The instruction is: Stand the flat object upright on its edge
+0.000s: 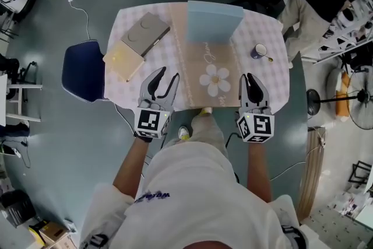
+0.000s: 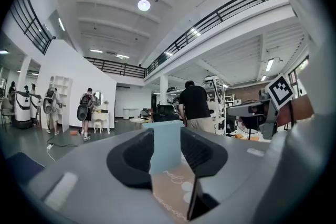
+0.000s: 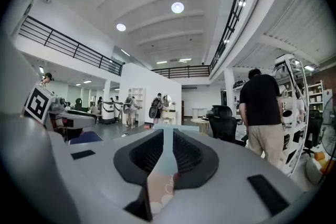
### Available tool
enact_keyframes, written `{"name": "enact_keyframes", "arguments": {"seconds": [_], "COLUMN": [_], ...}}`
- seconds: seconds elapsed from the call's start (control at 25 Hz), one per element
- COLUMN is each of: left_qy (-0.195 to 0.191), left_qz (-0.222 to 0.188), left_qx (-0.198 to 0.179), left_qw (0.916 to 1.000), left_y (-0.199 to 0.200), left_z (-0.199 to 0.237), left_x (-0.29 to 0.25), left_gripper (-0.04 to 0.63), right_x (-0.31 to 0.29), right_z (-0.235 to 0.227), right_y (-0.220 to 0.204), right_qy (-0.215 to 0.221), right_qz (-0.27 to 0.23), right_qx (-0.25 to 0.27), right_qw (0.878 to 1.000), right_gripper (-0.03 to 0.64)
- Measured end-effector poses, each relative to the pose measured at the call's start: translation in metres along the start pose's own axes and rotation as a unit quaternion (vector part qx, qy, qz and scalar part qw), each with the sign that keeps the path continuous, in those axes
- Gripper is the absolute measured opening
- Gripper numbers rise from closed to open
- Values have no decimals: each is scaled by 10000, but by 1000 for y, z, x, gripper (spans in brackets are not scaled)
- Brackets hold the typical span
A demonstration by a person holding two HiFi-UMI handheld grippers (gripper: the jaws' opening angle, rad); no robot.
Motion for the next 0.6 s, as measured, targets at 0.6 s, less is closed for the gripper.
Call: {"name": "enact_keyframes", "arguments": {"seconds": [0.6], "left_qy": [0], "left_qz": [-148], "left_qx": [-70], "left_qw": [9999], "left_y": [20], "left_z": [-15], "left_x": [55], "left_gripper": [68], "right_x": [80], "right_z": [-1], "right_y": [17], "right_qy": [-415], "right_qz": [-185], "right_qx": [-151], "right_qw": [9989], "right_gripper": [15]}}
Point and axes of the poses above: the fingertips, and each gripper's own axes: x backward along the fingers, z to its left, y out of its top, the point moved 3 cm from there along x, backward along the fingers, and after that the axes turned 3 degrees about -x, right-handed, at the moved point
